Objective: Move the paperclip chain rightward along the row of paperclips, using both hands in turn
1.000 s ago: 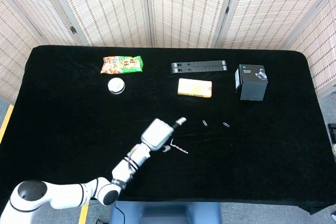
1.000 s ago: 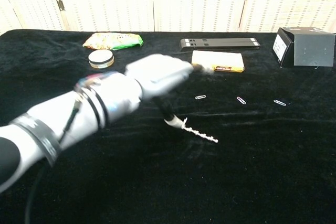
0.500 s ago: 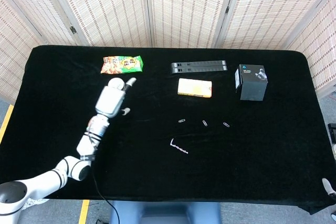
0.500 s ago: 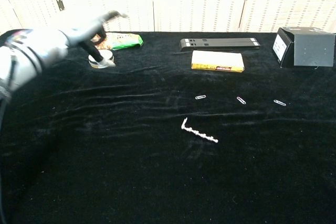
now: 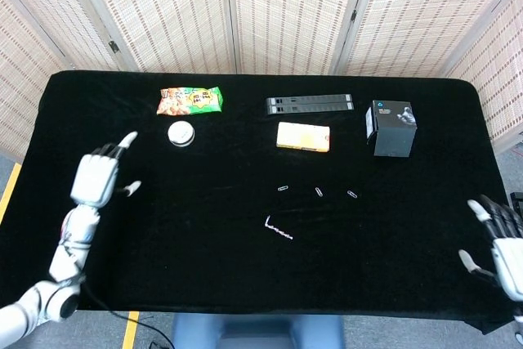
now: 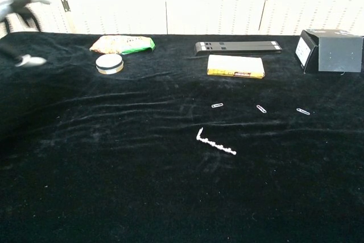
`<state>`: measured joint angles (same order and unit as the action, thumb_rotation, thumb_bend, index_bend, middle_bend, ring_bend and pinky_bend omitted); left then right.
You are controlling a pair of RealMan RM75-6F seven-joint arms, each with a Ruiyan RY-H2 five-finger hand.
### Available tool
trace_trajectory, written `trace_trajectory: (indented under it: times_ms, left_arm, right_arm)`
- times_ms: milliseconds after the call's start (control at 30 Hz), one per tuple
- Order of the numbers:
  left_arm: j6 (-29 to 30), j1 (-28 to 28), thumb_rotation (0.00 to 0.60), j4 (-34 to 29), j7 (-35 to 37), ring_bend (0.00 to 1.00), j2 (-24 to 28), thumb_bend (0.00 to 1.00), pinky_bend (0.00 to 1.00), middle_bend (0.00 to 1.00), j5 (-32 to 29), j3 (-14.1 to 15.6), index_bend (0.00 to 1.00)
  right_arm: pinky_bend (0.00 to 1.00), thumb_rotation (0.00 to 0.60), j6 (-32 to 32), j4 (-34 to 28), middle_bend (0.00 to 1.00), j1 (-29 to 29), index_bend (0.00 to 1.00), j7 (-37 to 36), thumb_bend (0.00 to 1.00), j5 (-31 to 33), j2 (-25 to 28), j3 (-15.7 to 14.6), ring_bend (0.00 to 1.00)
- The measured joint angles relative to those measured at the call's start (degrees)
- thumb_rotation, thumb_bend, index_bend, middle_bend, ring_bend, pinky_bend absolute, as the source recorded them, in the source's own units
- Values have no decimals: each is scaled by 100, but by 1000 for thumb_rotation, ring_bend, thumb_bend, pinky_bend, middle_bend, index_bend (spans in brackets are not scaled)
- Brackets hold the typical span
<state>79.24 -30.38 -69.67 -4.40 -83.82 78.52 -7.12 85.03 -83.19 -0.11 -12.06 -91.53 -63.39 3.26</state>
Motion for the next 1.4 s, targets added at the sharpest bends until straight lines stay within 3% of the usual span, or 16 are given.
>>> trace_trajectory:
  times_ms: [167,400,567,833,1200,1400]
  left_arm:
    - [436,569,600,-535,-133,345,480,154,523,418,59,191,104]
    - [594,861,600,-512,131,347,772,155,524,418,19,117,96]
    - [647,1028,600,-349,441,347,935,154,524,418,-90,16,106]
    - [705,1282,600,-117,1159,347,1126,155,523,418,-160,-108,72]
    - [531,1491,600,159,1670,344,1288,156,522,418,-232,-220,69]
    - [426,1592,600,318,2012,344,1383,156,522,418,-259,-248,71]
  right_arm:
    - [0,600,-422,-78,0,704,305,95,338,-374,-247,107,0]
    - [0,600,-1084,-546,0,1361,404,1092,338,-638,-596,203,0]
    - [0,600,-1372,-896,0,1569,414,1917,338,-520,-1147,198,0]
    - [0,600,-1484,-952,0,1635,419,2902,338,-25,-2369,148,0]
    - [0,600,-1589,-365,0,1824,413,3272,338,376,-3437,155,0]
    - [0,600,-1614,43,0,1941,327,3230,337,473,-3867,182,0]
